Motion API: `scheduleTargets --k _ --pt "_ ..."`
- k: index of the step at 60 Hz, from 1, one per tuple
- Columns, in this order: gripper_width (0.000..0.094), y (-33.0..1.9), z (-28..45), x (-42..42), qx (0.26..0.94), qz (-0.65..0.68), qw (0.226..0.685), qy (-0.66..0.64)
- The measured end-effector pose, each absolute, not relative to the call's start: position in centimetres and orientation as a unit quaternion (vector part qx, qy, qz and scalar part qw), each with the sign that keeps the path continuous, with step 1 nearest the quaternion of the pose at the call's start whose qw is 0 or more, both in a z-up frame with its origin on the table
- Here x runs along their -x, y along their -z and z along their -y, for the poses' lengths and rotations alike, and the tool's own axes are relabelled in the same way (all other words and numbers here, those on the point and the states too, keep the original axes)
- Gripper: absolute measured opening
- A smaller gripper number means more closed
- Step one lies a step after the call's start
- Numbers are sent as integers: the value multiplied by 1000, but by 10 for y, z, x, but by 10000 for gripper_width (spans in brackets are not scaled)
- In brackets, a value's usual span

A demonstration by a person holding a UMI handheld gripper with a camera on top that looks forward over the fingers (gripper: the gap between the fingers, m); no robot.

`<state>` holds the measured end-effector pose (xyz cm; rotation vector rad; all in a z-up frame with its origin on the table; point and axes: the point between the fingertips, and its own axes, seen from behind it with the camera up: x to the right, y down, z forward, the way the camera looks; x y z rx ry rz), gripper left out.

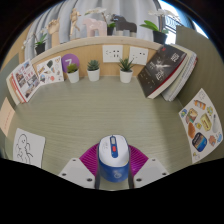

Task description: Arrange mouse

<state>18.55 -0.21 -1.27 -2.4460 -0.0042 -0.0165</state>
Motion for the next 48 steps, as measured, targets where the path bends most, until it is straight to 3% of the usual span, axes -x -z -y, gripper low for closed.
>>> scheduleTargets --k 8,12,28,34,41,48 --pt "381 7 3 -188 950 -41 309 7" --pt "382 -19 -5 -192 943 -56 327 29" --pt "380 -210 -26 -111 876 -81 472 55" --pt "380 -257 -17 -51 858 -83 505 44" --pt "380 -258 -4 22 857 -73 509 25" --pt "381 -204 8 84 876 -45 479 18"
